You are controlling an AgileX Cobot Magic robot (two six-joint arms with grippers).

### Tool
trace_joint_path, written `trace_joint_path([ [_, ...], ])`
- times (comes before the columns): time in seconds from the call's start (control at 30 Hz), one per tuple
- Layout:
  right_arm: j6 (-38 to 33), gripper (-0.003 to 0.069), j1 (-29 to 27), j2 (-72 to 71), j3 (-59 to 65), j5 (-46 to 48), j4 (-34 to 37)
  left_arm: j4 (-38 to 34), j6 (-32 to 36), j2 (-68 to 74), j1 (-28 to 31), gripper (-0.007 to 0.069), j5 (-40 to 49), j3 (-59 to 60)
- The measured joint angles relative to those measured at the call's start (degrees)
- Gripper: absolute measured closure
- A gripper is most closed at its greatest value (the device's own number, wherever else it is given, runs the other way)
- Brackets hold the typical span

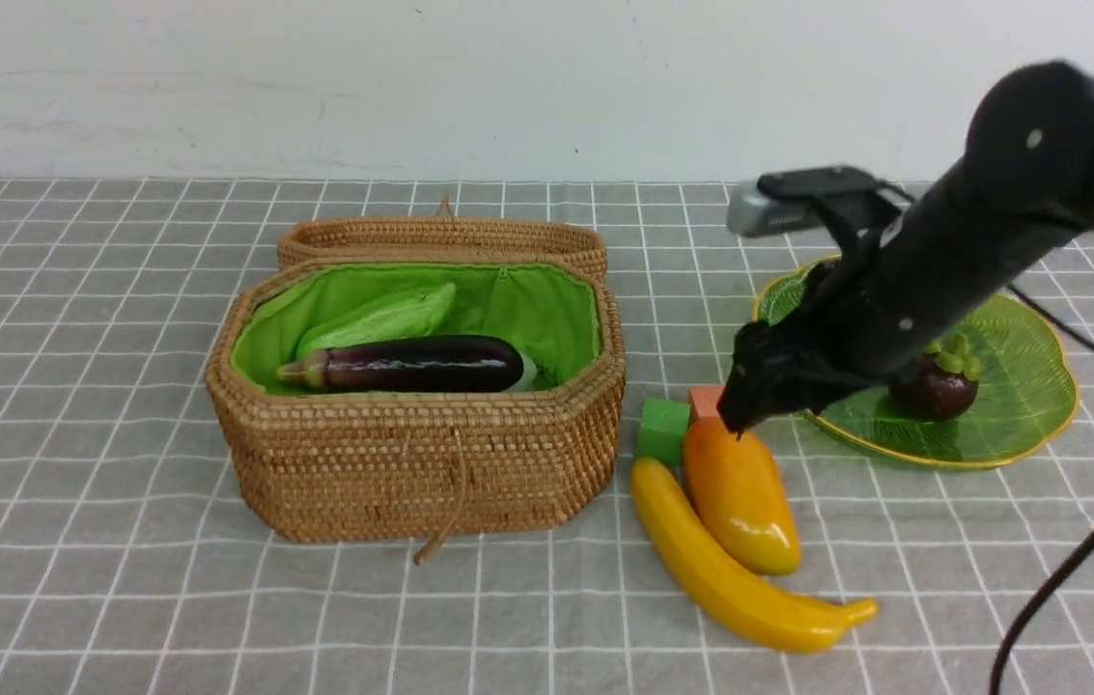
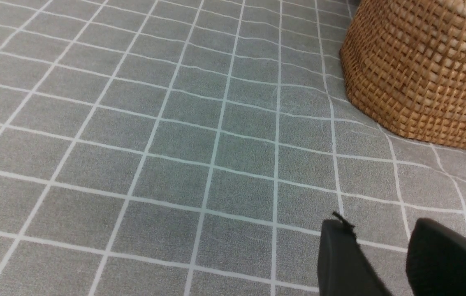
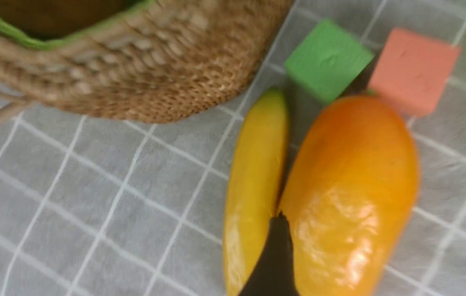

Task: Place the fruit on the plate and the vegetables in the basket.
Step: Use the right arm to grab a mango and put it into the right plate

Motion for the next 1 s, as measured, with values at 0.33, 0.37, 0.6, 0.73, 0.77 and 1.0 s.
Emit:
trace_joint_path([
  [0.33,5.91,0.0061,0.05,8.15,1.83,-5.37,2.73,0.0,0.0,0.0,0.0,0.0387,0.0,0.0],
  [0.37,5.91,0.006,0.05,8.43,1.78,-5.29,3.17,0.0,0.0,0.0,0.0,0.0387,0.0,0.0],
  [0.6,5.1,0.0086,0.31,9.23,0.52,-2.81,3.61,0.0,0.0,0.0,0.0,0.0387,0.0,0.0],
  [0.73,3.62,0.0086,0.26,9.03,-1.33,0.77,2.38,0.0,0.0,0.0,0.0,0.0387,0.0,0.0],
  [0.77,3.62,0.0086,0.26,8.72,-1.81,1.07,2.38,0.0,0.0,0.0,0.0,0.0387,0.0,0.0],
  [1.0,3.62,0.0086,-0.89,3.85,-7.93,3.6,1.79,0.0,0.0,0.0,0.0,0.0387,0.0,0.0],
])
